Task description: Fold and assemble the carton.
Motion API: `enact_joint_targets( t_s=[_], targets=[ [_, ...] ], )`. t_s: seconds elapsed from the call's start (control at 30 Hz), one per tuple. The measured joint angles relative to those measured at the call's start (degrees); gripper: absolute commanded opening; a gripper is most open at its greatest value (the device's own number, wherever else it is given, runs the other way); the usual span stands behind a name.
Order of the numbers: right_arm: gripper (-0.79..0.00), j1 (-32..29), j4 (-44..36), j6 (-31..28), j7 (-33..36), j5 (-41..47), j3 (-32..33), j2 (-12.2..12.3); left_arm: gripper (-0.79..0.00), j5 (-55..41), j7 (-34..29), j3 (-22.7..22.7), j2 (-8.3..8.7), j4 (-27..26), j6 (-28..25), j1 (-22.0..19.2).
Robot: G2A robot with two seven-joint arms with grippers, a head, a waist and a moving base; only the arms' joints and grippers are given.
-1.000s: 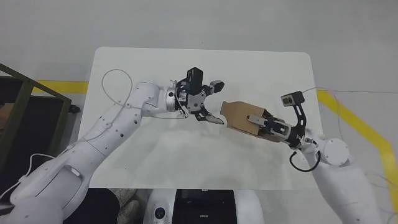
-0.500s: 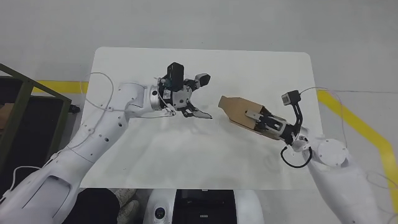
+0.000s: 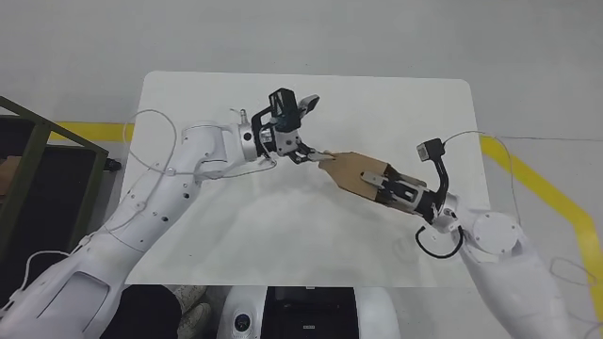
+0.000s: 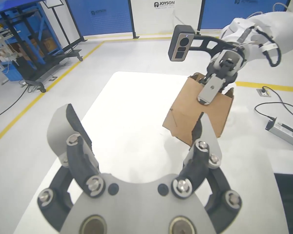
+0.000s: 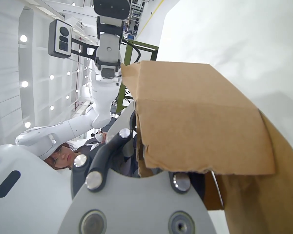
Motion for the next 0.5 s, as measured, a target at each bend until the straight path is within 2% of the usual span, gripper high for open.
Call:
enact_joint_targets(
  t_s=[0.2,0.5],
  targets=[
    [-0.785,-0.7,-0.73,-2.18,2.58,3.11,0.84,0.17,0.0,-1.65,-1.8,-0.22,-0.39,0.85,-0.85,-0.06],
    [-0.785,-1.0,-1.26,-4.14,5.78,7.33,1.11,0.26,0.0,-2.82,-1.0,-1.08,-0.67,1.78,-3.99,0.53]
  ],
)
